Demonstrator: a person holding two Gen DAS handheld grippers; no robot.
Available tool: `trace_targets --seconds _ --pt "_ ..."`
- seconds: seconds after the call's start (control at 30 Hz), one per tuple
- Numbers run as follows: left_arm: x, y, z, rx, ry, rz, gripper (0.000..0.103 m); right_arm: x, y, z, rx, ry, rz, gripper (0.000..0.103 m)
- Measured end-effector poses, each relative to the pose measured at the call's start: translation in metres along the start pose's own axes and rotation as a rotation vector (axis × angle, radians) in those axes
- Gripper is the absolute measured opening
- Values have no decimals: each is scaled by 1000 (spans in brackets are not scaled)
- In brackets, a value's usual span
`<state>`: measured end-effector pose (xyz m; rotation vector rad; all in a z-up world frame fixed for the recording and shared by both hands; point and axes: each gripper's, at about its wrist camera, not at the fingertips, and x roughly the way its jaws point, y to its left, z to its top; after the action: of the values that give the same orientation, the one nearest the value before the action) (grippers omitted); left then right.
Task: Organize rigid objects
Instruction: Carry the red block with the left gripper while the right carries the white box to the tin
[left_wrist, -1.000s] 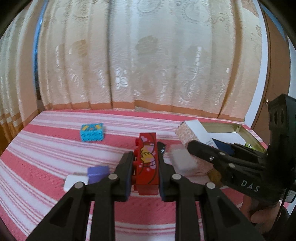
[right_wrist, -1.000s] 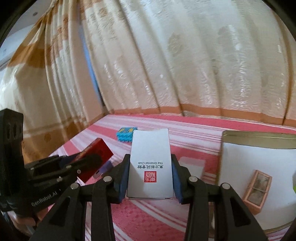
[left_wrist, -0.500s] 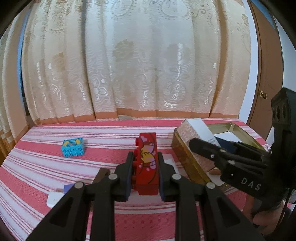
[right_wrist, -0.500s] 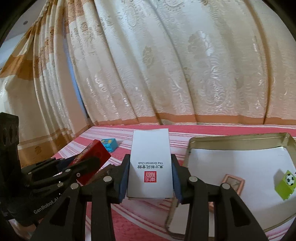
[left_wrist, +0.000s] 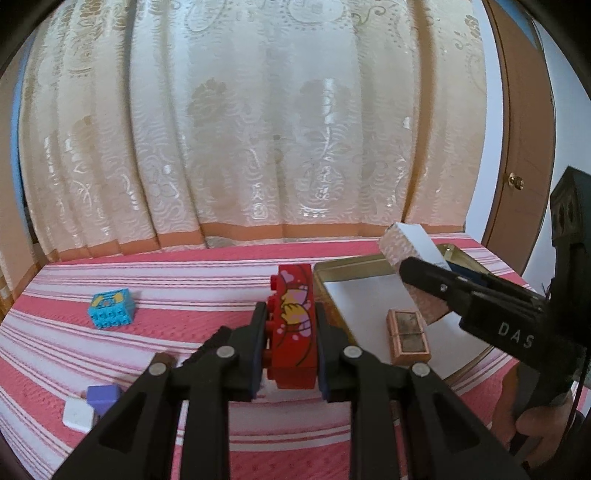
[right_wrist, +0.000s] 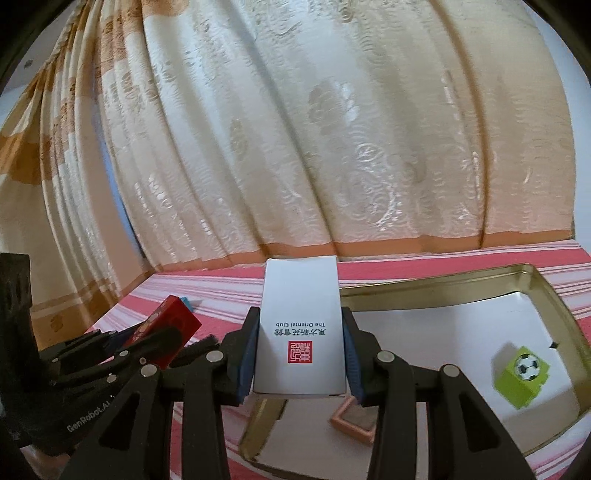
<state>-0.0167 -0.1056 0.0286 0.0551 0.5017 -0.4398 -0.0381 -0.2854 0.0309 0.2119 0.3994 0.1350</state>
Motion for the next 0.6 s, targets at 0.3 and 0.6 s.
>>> trace_targets --seconds 0.3,0.6 --pt "16 -22 4 18 9 -29 21 -7 -26 5 20 -9 -44 43" --pt "32 -42 9 27 16 -59 21 -18 -62 10 51 -27 -114 43"
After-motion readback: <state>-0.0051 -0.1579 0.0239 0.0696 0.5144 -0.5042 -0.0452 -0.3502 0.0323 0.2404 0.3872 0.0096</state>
